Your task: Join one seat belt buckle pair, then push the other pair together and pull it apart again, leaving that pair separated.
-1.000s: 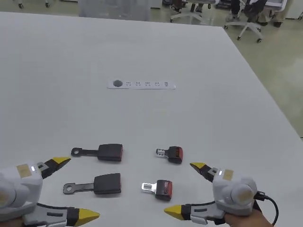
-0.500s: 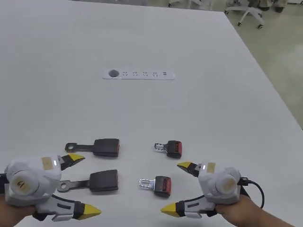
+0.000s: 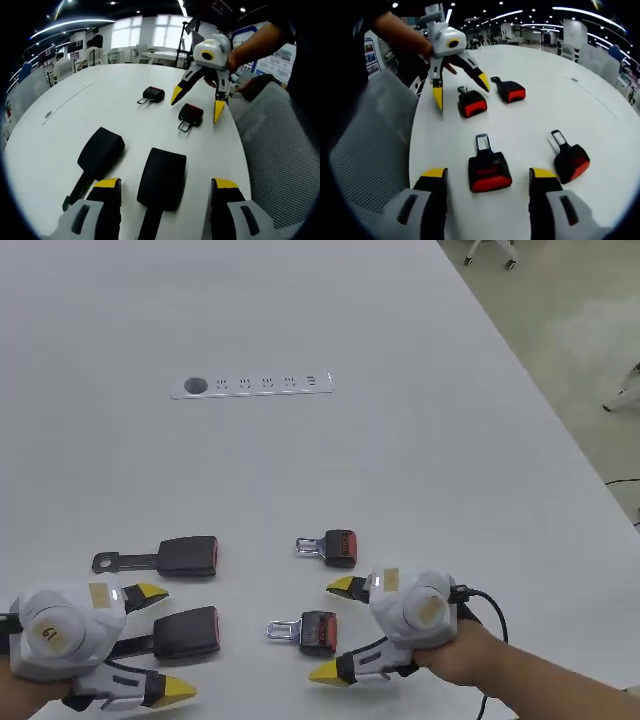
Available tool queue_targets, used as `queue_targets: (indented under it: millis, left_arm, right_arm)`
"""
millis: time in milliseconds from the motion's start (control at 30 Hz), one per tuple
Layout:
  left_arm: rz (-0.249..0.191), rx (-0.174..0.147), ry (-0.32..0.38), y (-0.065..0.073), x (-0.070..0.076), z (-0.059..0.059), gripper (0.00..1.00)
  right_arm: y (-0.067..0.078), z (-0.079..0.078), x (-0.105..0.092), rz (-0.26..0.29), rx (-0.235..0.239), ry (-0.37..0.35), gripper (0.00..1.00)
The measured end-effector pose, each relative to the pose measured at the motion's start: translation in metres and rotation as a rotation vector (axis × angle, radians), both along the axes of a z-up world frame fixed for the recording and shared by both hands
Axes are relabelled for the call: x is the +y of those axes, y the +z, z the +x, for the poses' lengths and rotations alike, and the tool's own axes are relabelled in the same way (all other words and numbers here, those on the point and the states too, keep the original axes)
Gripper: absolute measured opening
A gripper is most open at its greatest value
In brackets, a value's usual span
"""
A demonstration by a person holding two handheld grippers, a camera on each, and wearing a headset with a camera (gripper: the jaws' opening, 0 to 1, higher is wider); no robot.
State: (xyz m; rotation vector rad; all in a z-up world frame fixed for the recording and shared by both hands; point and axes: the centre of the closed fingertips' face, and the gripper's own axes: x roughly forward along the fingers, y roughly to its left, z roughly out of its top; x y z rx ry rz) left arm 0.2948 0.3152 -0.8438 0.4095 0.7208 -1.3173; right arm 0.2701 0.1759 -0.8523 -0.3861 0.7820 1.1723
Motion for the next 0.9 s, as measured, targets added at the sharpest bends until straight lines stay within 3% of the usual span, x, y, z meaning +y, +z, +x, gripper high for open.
queue_targets:
  millis: [133, 233, 267, 300, 333, 400, 600, 633, 667, 700, 900]
  left_arm:
    - [0.009, -0.004, -0.009, -0.003, -0.002, 0.007, 0.68]
    - [0.054, -0.017, -0.066, -0.011, 0.0, 0.005, 0.65]
    - [0.054, -0.014, -0.065, -0.011, -0.001, 0.005, 0.63]
    - [0.032, -0.043, -0.093, -0.01, -0.005, 0.008, 0.61]
    - [0.041, -0.039, -0.076, -0.013, -0.003, 0.01, 0.6]
    - [0.035, -0.035, -0.069, -0.012, -0.004, 0.011, 0.6]
    - [0.066, -0.081, -0.124, -0.011, -0.003, 0.005, 0.52]
    - [0.068, -0.087, -0.13, -0.01, -0.003, 0.004, 0.46]
    - [0.074, -0.122, -0.157, -0.009, -0.002, 0.005, 0.41]
    - [0.075, -0.101, -0.156, -0.009, -0.001, -0.001, 0.39]
    - [0.09, -0.108, -0.222, -0.012, -0.003, -0.003, 0.35]
  right_arm:
    - [-0.003, -0.004, 0.001, -0.007, 0.01, 0.03, 0.64]
    - [-0.005, -0.005, -0.001, -0.025, 0.005, 0.052, 0.6]
    - [-0.005, -0.004, 0.0, -0.021, 0.01, 0.051, 0.6]
    - [-0.004, -0.007, 0.002, -0.003, 0.03, 0.047, 0.6]
    - [-0.005, -0.007, 0.002, -0.005, 0.034, 0.051, 0.6]
    - [-0.007, -0.005, 0.002, -0.022, 0.005, 0.084, 0.6]
    - [-0.006, -0.002, 0.001, -0.022, 0.009, 0.098, 0.55]
    - [-0.006, -0.002, 0.001, -0.025, 0.007, 0.098, 0.52]
    - [-0.008, 0.001, -0.004, -0.046, -0.004, 0.085, 0.44]
    - [-0.008, 0.001, -0.004, -0.04, -0.007, 0.082, 0.39]
    - [-0.009, 0.003, -0.006, -0.025, 0.001, 0.103, 0.35]
